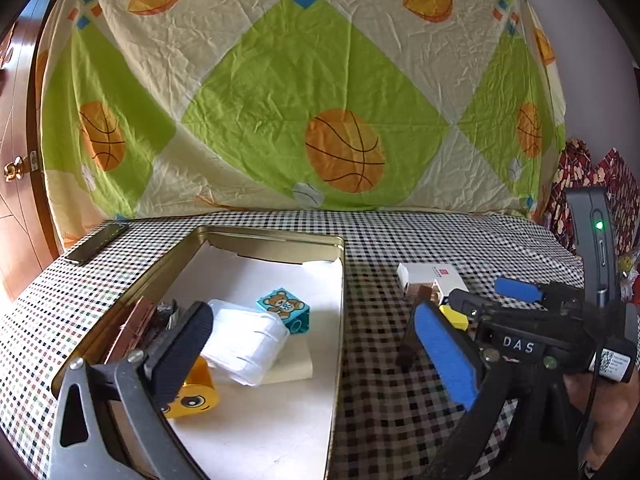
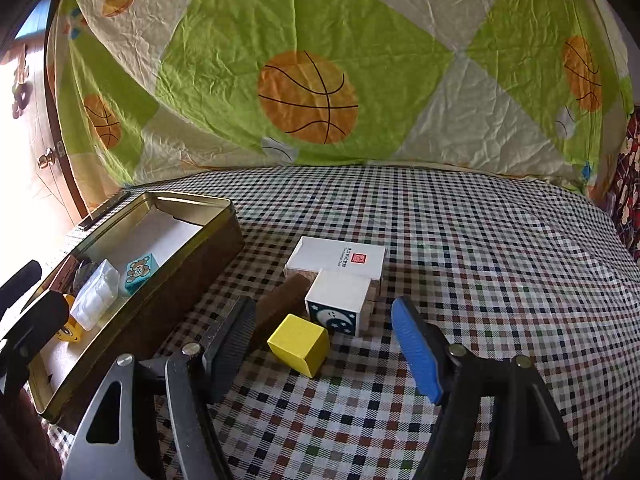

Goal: Organize rigid objects
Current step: 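Move left tool to brown stick while right tool approaches yellow cube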

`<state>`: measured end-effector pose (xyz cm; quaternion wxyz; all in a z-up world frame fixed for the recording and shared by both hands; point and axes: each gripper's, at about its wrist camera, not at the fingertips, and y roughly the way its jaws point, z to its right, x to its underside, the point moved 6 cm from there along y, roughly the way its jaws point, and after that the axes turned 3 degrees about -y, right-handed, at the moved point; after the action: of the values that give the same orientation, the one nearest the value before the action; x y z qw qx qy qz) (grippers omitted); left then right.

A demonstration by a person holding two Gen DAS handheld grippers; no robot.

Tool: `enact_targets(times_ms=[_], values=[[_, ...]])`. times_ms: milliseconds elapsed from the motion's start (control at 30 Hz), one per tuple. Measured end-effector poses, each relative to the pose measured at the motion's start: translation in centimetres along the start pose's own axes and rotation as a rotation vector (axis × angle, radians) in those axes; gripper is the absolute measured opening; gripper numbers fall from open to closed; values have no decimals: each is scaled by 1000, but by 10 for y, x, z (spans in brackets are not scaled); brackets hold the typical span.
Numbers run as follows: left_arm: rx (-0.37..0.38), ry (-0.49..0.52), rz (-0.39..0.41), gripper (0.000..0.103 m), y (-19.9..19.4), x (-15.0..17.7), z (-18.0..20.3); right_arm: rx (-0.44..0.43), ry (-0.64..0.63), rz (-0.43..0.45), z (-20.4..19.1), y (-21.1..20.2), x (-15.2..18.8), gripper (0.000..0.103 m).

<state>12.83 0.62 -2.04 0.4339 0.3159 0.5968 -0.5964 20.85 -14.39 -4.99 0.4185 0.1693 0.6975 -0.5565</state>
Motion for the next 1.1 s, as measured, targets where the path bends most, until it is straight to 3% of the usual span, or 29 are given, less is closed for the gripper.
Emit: enact_targets(times_ms=[233,267,367,500,700,867,1100], values=[[7,15,-6,103,3,-3,13,-30,-6,-139,-4,27,10,69],[1,27,12,103,2,-4,15,-42,0,-156,-4,30,12,65],[-51,58,45,103,2,-9,12,-55,11,-164,-4,33,12,60],[-66,13,45,103,7,-15,-7,-91,18,-199,-5,40,14,53],[-158,12,66,103,16,-21,-28,-123,31,-208,-6,42,14,42],[-104,21,48,103,15,-16,-14,-125,25,-189,-6,39,12,40],[19,121,-1,103,21,-2,40,25,31,-66,19,8,8,40]])
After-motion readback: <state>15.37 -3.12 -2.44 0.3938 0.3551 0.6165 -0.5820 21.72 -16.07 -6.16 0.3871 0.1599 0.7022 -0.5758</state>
